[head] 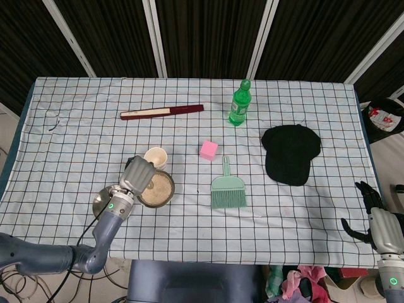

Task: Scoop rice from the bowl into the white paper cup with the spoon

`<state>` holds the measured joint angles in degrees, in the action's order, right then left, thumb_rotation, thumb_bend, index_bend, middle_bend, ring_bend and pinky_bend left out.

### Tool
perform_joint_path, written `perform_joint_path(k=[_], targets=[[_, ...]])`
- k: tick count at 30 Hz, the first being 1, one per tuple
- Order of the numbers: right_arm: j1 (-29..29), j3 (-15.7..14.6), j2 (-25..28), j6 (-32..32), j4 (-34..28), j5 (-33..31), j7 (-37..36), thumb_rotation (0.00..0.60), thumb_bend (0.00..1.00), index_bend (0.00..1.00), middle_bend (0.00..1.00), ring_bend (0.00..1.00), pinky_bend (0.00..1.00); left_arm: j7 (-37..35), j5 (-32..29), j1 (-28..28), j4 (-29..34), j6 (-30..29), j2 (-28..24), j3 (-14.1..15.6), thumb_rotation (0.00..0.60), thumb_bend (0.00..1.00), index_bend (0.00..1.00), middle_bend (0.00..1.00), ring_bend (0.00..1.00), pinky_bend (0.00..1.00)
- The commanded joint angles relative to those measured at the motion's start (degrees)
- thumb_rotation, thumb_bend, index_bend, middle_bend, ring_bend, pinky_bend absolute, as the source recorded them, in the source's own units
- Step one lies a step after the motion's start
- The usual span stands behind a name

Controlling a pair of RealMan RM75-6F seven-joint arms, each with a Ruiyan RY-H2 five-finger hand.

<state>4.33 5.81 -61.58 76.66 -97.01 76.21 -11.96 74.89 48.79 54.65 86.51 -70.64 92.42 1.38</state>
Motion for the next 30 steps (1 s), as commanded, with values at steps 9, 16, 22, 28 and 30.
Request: perform_joint_path(k=[9, 16, 22, 28, 30], targets=[[0.0, -0.1, 0.0, 0.1, 0.0, 0.2, 0.0, 0.6, 0.3, 0.06, 0.0, 0.0, 0.21, 0.5, 0.5, -0.4, 0.0, 0.4, 0.0, -0.3, 0.6, 0.4, 0.64, 1.0, 1.0, 1.0], [0.0, -0.1, 0.0, 0.1, 0.0, 0.2, 0.1, 0.6, 0.3, 0.06, 0.0, 0.0, 0.21, 0.5, 0.2, -0.7, -0.4, 0.8, 0.6, -0.4, 0.6, 0.4, 0.64, 1.0, 1.0, 1.0], [0.0, 0.0, 0.0, 0.0, 0.0, 0.0, 0.0, 0.6, 0.3, 0.06, 0.0, 0.0, 0.21, 0.7, 0.3, -0.9, -1.0, 1.0, 1.1, -0.7, 0.6, 0.4, 0.64, 1.0, 1.0, 1.0], [0.0, 0.0, 0.0, -0.1, 0.0, 0.0, -0.1, 0.6, 0.3, 0.06, 0.0, 0.0, 0.21, 1.2, 0.2, -1.1, -1.2, 1.1, 1.0, -0.8, 0.6, 0.4, 0.64, 1.0, 1.0, 1.0], [0.0, 0.0, 0.1, -0.1, 0.0, 0.0, -0.1, 0.6, 0.3, 0.06, 0.0, 0.0, 0.21, 1.4, 0.2, -1.1, -1.3, 1.1, 0.8, -0.9, 0.6, 0.4, 0.64, 1.0, 1.0, 1.0]])
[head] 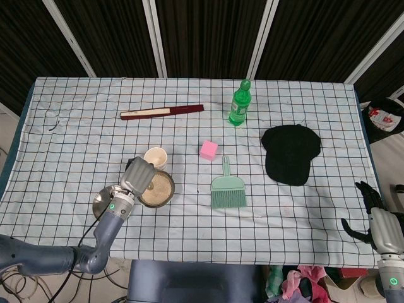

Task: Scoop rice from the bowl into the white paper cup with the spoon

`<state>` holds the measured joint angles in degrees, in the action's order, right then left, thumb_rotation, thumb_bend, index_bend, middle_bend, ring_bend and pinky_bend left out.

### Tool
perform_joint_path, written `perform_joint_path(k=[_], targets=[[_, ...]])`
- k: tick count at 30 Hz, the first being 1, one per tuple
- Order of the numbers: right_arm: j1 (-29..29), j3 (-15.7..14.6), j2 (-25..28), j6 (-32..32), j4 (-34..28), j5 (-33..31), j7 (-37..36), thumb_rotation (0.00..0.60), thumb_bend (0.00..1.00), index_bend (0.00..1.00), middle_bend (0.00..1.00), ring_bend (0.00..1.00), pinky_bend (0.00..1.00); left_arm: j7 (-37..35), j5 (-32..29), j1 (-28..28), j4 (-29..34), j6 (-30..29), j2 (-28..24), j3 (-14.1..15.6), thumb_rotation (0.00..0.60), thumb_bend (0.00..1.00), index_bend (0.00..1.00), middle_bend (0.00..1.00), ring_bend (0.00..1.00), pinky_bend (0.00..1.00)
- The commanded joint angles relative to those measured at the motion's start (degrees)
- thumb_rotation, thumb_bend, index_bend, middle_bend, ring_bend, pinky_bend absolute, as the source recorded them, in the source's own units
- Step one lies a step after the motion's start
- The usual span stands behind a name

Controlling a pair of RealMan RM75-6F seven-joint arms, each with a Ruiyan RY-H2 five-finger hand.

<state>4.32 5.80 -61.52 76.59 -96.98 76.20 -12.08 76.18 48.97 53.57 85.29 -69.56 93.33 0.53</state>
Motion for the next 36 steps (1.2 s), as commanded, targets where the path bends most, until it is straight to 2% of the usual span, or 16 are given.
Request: perform_joint_path(k=[1, 8, 18, 31, 36], targets=[[0.0, 0.0, 0.0, 0.0, 0.0, 0.0, 0.0, 0.6, 0.3, 0.06, 0.0, 0.0, 0.21, 0.2, 0.1, -0.1, -0.1, 0.0, -0.2, 0.0, 0.6, 0.4, 0.64, 1.0, 1.0, 1.0], [0.0, 0.0, -0.1, 0.0, -0.1, 0.1, 0.1, 0.6, 0.3, 0.06, 0.0, 0.0, 0.21, 1.1, -0.1, 0.0, -0.1, 0.2, -0.2, -0.2, 0.6, 0.4, 0.64, 1.0, 1.0, 1.0], [0.0, 0.0, 0.0, 0.0, -0.1, 0.0, 0.0, 0.6, 0.3, 0.06, 0.0, 0.0, 0.21, 2.2, -1.1, 0.1, -1.0, 1.0, 2.5, -0.5, 0.6, 0.4, 0.64, 1.0, 1.0, 1.0], [0.0, 0.0, 0.0, 0.0, -0.1, 0.0, -0.2, 0.6, 0.3, 0.06, 0.0, 0.0, 0.21, 0.3, -6.0, -0.9, 1.0, -0.1, 6.2, -4.0, 0.6, 0.4, 0.64, 1.0, 1.0, 1.0], [-0.1, 0.0, 0.1, 0.1, -0.1, 0.1, -0.3, 0.6, 0.3, 0.06, 0.0, 0.0, 0.21, -0.3, -5.8, -1.1, 1.4, -1.0, 6.5, -4.4, 0.6, 0.4, 0.64, 1.0, 1.0, 1.0]])
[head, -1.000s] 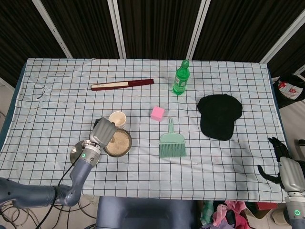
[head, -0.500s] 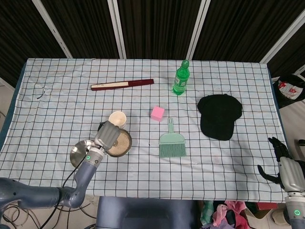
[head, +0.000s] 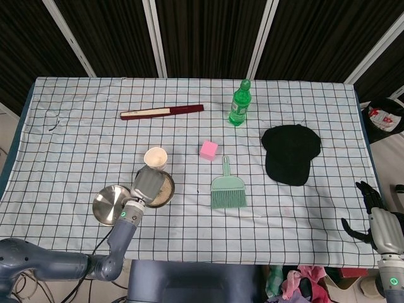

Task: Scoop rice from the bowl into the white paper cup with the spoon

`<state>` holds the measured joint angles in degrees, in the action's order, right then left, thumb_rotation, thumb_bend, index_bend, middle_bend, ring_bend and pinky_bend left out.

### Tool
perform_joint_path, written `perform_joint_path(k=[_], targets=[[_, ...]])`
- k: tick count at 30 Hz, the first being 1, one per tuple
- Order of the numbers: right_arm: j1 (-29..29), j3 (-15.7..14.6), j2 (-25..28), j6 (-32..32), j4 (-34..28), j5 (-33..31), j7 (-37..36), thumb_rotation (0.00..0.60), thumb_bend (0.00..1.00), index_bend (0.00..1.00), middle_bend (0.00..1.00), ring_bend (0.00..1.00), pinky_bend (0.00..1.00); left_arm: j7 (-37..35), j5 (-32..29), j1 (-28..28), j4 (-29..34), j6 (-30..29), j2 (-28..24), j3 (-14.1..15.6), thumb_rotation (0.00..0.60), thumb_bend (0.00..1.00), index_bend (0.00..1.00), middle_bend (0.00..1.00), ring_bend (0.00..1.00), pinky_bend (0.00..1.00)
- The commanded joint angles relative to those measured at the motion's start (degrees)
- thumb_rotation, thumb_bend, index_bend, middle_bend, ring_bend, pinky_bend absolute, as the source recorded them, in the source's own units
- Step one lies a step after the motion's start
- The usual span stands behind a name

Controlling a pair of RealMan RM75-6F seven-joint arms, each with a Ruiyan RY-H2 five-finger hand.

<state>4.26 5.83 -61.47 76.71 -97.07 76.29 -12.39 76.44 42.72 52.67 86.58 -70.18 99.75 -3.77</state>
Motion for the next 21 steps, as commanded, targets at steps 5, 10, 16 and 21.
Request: perform_joint_path(k=[5, 10, 16, 21], targets=[[0.0, 0.0, 0.0, 0.0, 0.0, 0.1, 0.0, 0.6, 0.3, 0.06, 0.0, 0.0, 0.21, -3.1, -0.8, -1.3, 0.4, -1.2, 0.4, -1.2, 0.6, 0.4, 0.64, 1.0, 1.0, 1.0], [-0.1, 0.0, 0.0, 0.2, 0.1, 0.3, -0.2, 0.6, 0.3, 0.06, 0.0, 0.0, 0.21, -4.1, -0.6, -1.8, 0.6, -1.6, 0.2, -1.3, 0.6, 0.4, 0.64, 1.0, 1.0, 1.0], [0.0, 0.0, -0.1, 0.3, 0.1, 0.3, -0.1, 0.6, 0.3, 0.06, 0.0, 0.0, 0.21, -6.3, -0.1, -2.5, 1.3, -2.0, -0.6, -1.7, 0.6, 0.4, 0.64, 1.0, 1.0, 1.0], [-0.1, 0.0, -0.1, 0.4, 0.2, 0.4, -0.1, 0.6, 0.3, 0.06, 0.0, 0.0, 0.21, -8.2, 0.9, -3.2, 1.7, -2.3, -1.4, -1.7, 0.6, 0.4, 0.64, 1.0, 1.0, 1.0]])
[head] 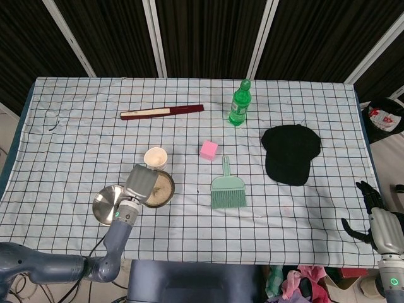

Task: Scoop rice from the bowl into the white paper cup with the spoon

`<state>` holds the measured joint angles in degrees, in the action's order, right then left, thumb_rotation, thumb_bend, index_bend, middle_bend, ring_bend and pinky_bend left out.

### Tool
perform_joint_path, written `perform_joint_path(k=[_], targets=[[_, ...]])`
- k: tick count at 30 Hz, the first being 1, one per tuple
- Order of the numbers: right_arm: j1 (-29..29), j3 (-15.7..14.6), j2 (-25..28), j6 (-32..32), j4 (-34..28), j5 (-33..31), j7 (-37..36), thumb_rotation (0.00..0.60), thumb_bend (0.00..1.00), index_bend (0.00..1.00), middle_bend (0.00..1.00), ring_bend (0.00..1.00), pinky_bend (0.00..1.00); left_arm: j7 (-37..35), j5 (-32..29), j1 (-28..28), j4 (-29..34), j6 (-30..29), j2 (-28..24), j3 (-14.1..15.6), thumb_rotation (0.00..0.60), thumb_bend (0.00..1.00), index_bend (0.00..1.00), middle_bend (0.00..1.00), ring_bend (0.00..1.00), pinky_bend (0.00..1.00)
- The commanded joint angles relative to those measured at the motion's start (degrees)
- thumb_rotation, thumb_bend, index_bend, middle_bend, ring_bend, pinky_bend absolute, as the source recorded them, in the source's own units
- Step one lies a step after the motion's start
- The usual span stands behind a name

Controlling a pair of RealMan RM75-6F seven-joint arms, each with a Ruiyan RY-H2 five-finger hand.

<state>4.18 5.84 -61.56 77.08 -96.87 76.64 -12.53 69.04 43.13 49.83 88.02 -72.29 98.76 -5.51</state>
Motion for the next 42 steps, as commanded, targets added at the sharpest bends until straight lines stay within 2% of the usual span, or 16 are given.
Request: perform_joint_path(k=[1, 24, 42], targets=[[0.0, 0.0, 0.0, 0.0, 0.0, 0.0, 0.1, 0.6, 0.3, 0.06, 0.0, 0.0, 0.21, -1.4, 0.9, -0.6, 0.3, -0.3, -0.6, 0.0, 0.6, 0.4, 0.64, 1.0, 1.0, 1.0], [0.0, 0.0, -0.2, 0.2, 0.2, 0.1, 0.5, 0.6, 0.3, 0.06, 0.0, 0.0, 0.21, -10.4, 5.0, -5.2, 4.0, -1.9, -6.1, 0.4, 0.6, 0.4, 0.64, 1.0, 1.0, 1.0], [-0.1, -0.1, -0.2, 0.4, 0.1, 0.3, 0.7, 0.6, 0.3, 0.06, 0.0, 0.0, 0.21, -9.7, 4.3, -5.1, 4.9, -1.5, -7.8, -1.1, 0.6, 0.4, 0.64, 1.0, 1.0, 1.0]])
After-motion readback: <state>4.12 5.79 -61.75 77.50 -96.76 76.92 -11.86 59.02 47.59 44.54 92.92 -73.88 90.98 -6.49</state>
